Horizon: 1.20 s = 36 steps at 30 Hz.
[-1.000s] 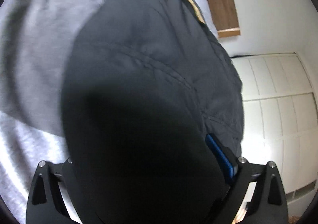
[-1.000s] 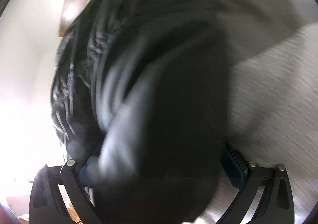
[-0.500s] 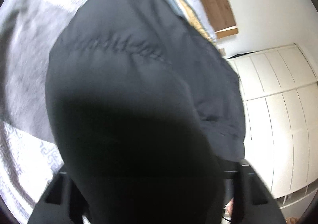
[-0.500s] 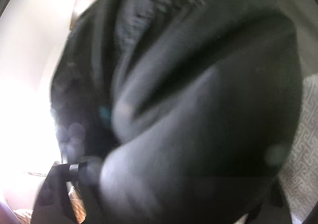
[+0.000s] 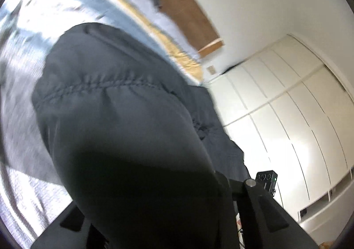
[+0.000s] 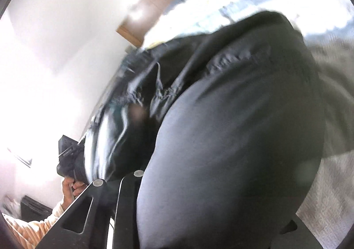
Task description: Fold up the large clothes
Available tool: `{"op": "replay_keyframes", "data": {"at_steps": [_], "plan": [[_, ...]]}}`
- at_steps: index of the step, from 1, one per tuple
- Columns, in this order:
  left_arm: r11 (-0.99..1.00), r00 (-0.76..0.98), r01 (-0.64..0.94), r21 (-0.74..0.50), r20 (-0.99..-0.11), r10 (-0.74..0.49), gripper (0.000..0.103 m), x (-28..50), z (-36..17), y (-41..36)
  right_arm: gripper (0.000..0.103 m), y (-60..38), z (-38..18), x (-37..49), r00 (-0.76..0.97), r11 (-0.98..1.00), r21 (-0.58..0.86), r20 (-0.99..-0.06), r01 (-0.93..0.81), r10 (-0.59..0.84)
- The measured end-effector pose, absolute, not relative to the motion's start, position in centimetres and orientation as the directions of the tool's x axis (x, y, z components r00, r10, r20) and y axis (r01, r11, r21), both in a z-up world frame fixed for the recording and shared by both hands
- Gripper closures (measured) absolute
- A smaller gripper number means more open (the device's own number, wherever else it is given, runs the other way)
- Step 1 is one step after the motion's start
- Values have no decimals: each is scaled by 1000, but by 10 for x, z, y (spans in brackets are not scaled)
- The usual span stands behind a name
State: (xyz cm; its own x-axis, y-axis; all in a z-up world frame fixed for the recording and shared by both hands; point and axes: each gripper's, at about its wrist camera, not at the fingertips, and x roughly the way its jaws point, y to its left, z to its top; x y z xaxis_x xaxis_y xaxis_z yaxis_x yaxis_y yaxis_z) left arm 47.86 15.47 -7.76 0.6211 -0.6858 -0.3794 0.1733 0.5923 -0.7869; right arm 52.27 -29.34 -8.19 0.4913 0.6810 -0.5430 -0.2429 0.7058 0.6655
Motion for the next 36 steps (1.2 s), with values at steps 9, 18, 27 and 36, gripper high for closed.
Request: {"op": "replay_keyframes", "data": {"at_steps": [9, 18, 27, 36], "plan": [[602, 611, 300, -740, -336, -717, 86, 383, -3, 149, 78, -264, -3, 460, 511, 654, 664, -446, -362, 735], [792, 551, 133, -596, -620, -559, 80, 306, -87, 165, 75, -272, -92, 414, 415, 689, 705, -583, -170, 699], [878, 575, 63, -475, -702, -421, 53, 281, -110, 183, 21, -286, -149, 422, 371, 742, 670, -686, -13, 626], [785, 589, 50, -618, -616, -523, 52, 256, -108, 231, 0, -325, -185, 426, 409, 729, 685, -664, -4, 626]]}}
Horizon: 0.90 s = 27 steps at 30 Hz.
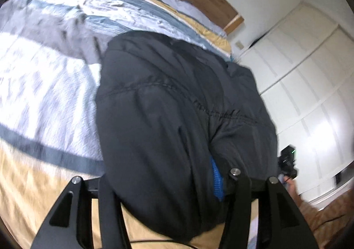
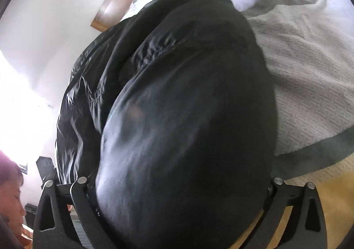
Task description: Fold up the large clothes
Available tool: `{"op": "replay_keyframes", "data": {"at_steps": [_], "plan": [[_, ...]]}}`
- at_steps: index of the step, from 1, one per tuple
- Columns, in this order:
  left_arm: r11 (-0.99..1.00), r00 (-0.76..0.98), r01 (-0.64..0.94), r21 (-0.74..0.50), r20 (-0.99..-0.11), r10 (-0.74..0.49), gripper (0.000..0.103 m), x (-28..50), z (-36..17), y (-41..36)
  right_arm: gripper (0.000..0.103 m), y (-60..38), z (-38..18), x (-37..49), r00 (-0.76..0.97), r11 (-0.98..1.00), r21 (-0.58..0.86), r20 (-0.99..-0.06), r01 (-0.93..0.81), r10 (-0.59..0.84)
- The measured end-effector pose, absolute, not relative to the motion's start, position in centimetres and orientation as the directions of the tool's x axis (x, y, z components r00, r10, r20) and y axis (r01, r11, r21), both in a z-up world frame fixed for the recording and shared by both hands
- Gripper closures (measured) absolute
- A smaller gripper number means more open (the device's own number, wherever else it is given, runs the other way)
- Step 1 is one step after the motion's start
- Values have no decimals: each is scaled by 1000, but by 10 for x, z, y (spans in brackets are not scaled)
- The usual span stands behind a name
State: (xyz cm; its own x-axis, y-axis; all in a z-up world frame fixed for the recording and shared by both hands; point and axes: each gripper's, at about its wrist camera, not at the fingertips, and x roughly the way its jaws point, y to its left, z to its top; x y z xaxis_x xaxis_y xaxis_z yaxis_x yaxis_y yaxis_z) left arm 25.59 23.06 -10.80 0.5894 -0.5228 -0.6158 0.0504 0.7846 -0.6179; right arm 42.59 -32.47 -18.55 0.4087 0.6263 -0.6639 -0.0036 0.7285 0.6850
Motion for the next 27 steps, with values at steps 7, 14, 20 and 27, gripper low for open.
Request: {"op": "replay_keyframes", "data": {"at_steps": [7, 14, 20, 27], "plan": [[771, 657, -31, -637, -594, -465, 45, 227, -103, 260, 0, -343, -185, 406, 450, 703, 710, -642, 42, 621], [807, 732, -124, -578, -602, -319, 45, 203, -85, 279, 0, -370, -167, 376, 509, 730, 681, -651, 62, 564], [936, 744, -108, -334, -652, -146, 45, 199, -47, 236, 0, -372, -132, 345, 565, 835, 535, -732, 129, 381], [994, 689, -42, -97, -724, -42, 44, 211, -35, 164, 0, -342, -84, 300, 602, 939, 280, -791, 201, 107]]}}
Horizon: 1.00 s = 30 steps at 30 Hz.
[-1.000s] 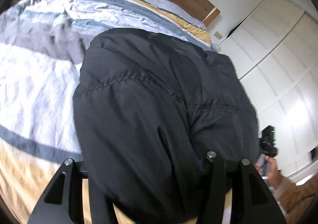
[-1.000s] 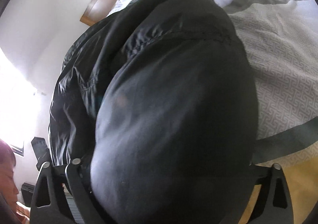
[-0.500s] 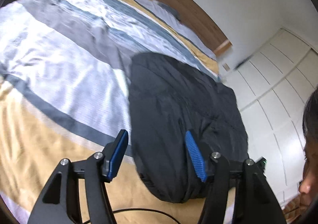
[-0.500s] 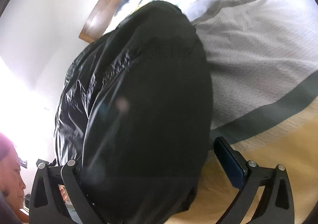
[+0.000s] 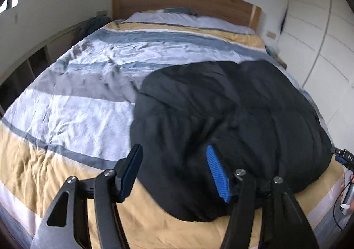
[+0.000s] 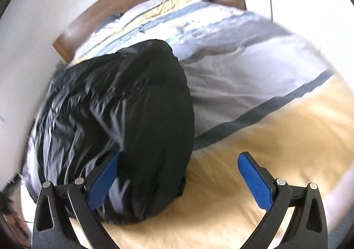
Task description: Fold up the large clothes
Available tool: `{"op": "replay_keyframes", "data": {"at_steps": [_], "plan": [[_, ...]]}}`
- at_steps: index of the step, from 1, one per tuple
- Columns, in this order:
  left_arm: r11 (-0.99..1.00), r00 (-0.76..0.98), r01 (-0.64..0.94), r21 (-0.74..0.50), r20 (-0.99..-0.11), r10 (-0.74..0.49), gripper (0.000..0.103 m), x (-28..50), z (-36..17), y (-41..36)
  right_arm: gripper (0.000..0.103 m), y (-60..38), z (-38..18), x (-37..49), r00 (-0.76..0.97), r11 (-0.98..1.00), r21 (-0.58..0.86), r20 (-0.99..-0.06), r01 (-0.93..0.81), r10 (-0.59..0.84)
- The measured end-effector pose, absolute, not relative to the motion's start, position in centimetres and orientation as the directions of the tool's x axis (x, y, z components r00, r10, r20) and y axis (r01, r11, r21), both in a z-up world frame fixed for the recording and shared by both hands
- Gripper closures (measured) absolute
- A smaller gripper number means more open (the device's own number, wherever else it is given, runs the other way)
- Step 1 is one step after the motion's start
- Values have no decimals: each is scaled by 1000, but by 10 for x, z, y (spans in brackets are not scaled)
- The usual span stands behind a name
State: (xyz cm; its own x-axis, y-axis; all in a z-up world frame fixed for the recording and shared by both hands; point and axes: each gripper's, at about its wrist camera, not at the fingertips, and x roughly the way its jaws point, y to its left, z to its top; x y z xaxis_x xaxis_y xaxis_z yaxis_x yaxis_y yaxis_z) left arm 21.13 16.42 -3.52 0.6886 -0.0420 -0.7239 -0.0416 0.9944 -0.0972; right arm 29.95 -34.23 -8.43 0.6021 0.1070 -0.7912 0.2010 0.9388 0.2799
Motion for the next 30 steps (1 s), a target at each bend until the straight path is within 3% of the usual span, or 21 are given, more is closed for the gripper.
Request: {"op": "replay_keyframes", "data": {"at_steps": [3, 7, 16, 30], "plan": [[993, 663, -12, -118, -744, -81, 35, 213, -31, 139, 0, -325, -76, 286, 575, 950, 248, -813, 191, 97], [999, 639, 31, -33, -768, -45, 34, 217, -20, 102, 0, -304, -60, 281, 560, 950, 259, -820, 176, 120], [996, 648, 83, -30, -758, -77, 34, 274, -16, 67, 0, -249, -14, 330, 613, 963, 269, -764, 17, 203], [1000, 623, -3, -2, -782, 0, 34, 394, -81, 46, 0, -193, -64, 440, 601, 979, 177, -773, -103, 203]]}}
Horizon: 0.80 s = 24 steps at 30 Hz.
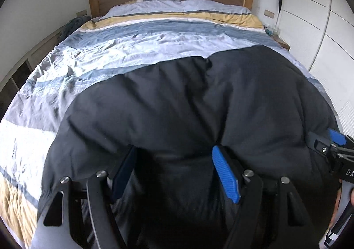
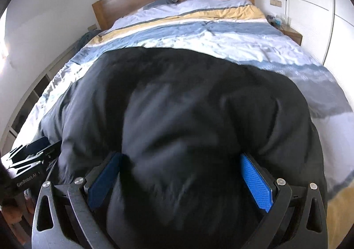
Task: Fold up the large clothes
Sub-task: 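Press the coat bundle flat with both grippers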
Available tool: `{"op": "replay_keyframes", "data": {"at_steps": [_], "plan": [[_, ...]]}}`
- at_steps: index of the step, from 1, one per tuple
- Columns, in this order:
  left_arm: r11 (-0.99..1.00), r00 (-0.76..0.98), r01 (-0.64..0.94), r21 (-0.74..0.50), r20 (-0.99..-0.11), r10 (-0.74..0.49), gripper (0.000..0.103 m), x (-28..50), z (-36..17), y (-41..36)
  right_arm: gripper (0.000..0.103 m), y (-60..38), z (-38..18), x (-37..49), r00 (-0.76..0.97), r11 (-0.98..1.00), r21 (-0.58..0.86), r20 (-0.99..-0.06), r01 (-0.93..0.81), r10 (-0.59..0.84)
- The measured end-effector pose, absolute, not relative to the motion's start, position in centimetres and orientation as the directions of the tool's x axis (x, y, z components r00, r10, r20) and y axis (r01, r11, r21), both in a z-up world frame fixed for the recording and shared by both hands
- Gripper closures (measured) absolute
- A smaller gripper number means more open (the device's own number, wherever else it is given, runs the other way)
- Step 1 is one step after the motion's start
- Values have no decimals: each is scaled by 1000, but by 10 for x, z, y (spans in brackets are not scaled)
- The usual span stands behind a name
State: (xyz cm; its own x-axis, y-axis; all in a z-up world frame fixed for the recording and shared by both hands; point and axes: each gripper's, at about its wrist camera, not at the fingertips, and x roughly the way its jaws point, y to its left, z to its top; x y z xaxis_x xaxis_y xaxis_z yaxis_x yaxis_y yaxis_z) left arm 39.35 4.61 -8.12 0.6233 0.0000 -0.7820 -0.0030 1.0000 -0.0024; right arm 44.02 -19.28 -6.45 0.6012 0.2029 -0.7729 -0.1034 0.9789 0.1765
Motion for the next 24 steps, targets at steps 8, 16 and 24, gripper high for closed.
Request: {"op": "replay_keyframes", "data": {"at_steps": [8, 16, 24], "plan": [[1000, 610, -18, 18, -792, 25, 33, 450, -98, 40, 0, -191, -82, 499, 584, 984, 152, -792, -94, 178], [999, 591, -26, 23, -806, 35, 31, 490, -109, 38, 0, -197, -96, 536, 557, 982, 172, -810, -76, 185], [994, 579, -105, -25, -814, 41, 23, 471, -106, 74, 0, -247, -96, 519, 558, 984, 177, -820, 30, 130]]}}
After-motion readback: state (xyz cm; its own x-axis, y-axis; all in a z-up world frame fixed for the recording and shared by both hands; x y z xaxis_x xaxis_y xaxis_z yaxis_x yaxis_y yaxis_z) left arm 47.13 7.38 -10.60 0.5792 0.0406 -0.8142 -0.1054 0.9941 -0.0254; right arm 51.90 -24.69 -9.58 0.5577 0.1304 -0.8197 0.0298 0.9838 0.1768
